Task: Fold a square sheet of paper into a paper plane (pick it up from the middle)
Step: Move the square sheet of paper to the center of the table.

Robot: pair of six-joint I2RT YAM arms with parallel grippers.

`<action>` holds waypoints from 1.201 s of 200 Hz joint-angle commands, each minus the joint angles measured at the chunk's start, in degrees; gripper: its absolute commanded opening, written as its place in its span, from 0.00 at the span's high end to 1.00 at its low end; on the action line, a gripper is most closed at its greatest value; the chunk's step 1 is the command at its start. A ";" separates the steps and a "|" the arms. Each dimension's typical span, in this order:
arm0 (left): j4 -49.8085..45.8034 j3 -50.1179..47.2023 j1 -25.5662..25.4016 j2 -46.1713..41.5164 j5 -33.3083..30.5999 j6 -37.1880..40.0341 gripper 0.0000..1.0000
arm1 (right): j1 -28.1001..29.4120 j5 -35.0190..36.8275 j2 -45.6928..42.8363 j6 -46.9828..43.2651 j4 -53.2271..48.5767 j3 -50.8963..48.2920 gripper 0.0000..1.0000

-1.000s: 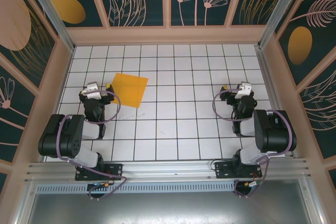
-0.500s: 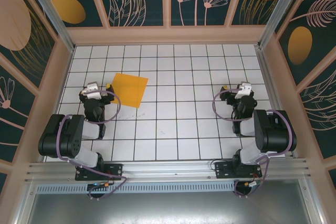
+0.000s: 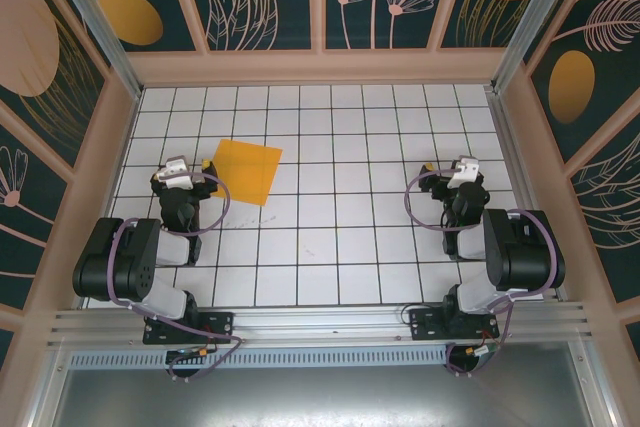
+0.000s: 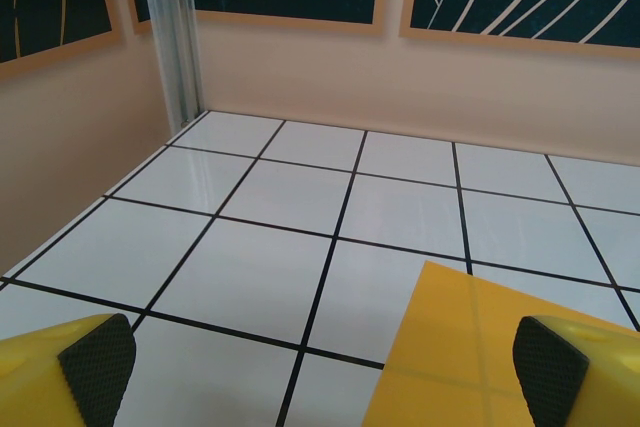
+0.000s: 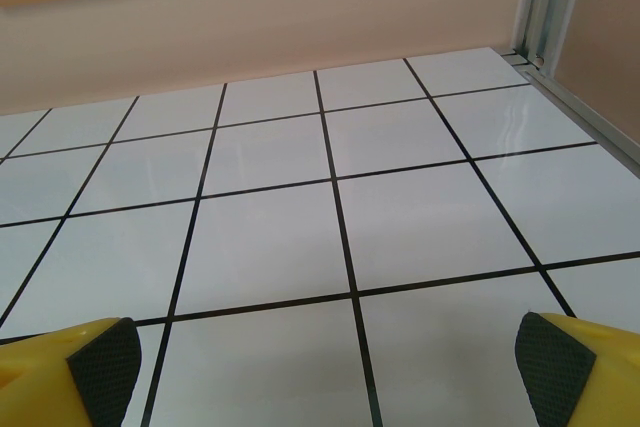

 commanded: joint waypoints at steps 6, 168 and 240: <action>0.44 0.78 0.40 -0.32 0.80 0.72 0.01 | -0.37 -0.82 0.39 0.61 2.57 0.87 0.01; 0.51 0.76 0.39 -0.34 0.79 0.77 0.01 | -0.54 -2.29 0.39 0.36 1.87 1.21 0.01; 0.50 0.78 0.42 -0.33 0.81 0.74 0.01 | -0.11 -2.57 -0.71 -0.32 0.26 1.73 0.01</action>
